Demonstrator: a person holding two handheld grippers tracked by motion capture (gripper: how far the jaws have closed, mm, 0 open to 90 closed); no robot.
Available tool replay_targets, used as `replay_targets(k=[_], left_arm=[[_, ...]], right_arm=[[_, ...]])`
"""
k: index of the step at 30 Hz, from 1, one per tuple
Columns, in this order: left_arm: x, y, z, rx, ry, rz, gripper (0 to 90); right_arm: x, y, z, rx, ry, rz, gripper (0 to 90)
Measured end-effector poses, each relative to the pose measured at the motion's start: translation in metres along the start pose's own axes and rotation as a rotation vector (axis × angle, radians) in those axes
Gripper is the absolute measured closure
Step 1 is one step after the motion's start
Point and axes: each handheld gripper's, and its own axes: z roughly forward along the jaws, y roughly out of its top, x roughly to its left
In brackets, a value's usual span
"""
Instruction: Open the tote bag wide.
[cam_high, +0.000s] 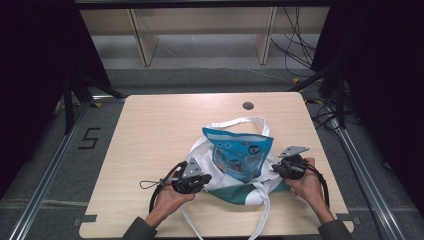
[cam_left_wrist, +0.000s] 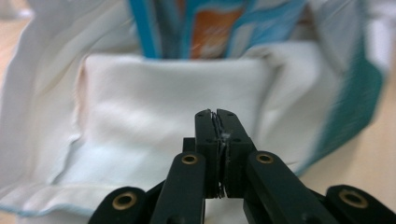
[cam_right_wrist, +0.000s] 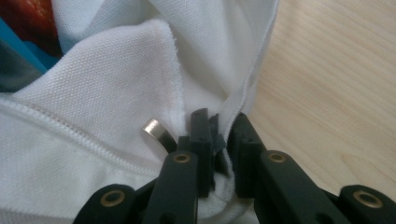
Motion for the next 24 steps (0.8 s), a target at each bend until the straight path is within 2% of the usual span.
replay_targets(k=[1, 3, 4, 6, 9, 12, 13, 15, 16, 17, 19, 20, 21, 22, 24], left_arm=[[0.004, -0.006, 0.009, 0.044, 0.03, 0.017, 87.5], [0.01, -0.012, 0.02, 0.095, 0.059, 0.059, 88.2], [0.012, -0.011, 0.021, 0.092, 0.055, 0.054, 89.2], [0.015, -0.008, 0.022, 0.114, 0.098, 0.094, 89.1], [0.025, -0.008, 0.025, 0.097, 0.111, 0.059, 89.2], [0.034, -0.006, 0.029, 0.096, 0.128, 0.046, 89.2], [0.037, -0.005, 0.03, 0.1, 0.135, 0.057, 89.3], [0.042, -0.004, 0.033, 0.087, 0.158, 0.024, 89.3], [0.046, -0.004, 0.033, 0.091, 0.151, 0.034, 89.3], [0.049, -0.003, 0.033, 0.09, 0.142, 0.022, 89.2], [0.053, -0.003, 0.035, 0.081, 0.153, -0.001, 89.3], [0.056, -0.002, 0.035, 0.089, 0.157, 0.02, 89.2], [0.057, -0.001, 0.038, 0.078, 0.167, -0.008, 89.2], [0.06, -0.001, 0.039, 0.073, 0.17, 0.001, 89.2], [0.062, 0.0, 0.041, 0.065, 0.178, -0.023, 89.2]], right_arm=[[-0.001, 0.001, 0.002, -0.008, -0.004, -0.012, 82.1], [-0.006, 0.006, 0.008, -0.023, -0.018, -0.042, 82.2], [-0.008, 0.008, 0.012, -0.03, -0.02, -0.043, 82.3], [-0.013, 0.016, 0.019, -0.033, -0.023, -0.048, 82.3], [-0.017, 0.027, 0.028, -0.042, -0.031, -0.051, 82.5], [-0.021, 0.038, 0.038, -0.046, -0.053, -0.073, 82.6], [-0.021, 0.041, 0.041, -0.045, -0.056, -0.063, 82.5], [-0.024, 0.048, 0.046, -0.043, -0.059, -0.057, 82.6], [-0.026, 0.05, 0.049, -0.055, -0.061, -0.047, 82.6], [-0.026, 0.052, 0.05, -0.057, -0.054, -0.024, 82.6], [-0.031, 0.055, 0.053, -0.056, -0.049, -0.03, 82.6], [-0.031, 0.056, 0.055, -0.065, -0.054, -0.021, 82.6], [-0.033, 0.058, 0.056, -0.061, -0.054, -0.029, 82.6], [-0.034, 0.06, 0.058, -0.066, -0.055, -0.021, 82.6], [-0.036, 0.062, 0.06, -0.07, -0.051, -0.005, 82.6]])
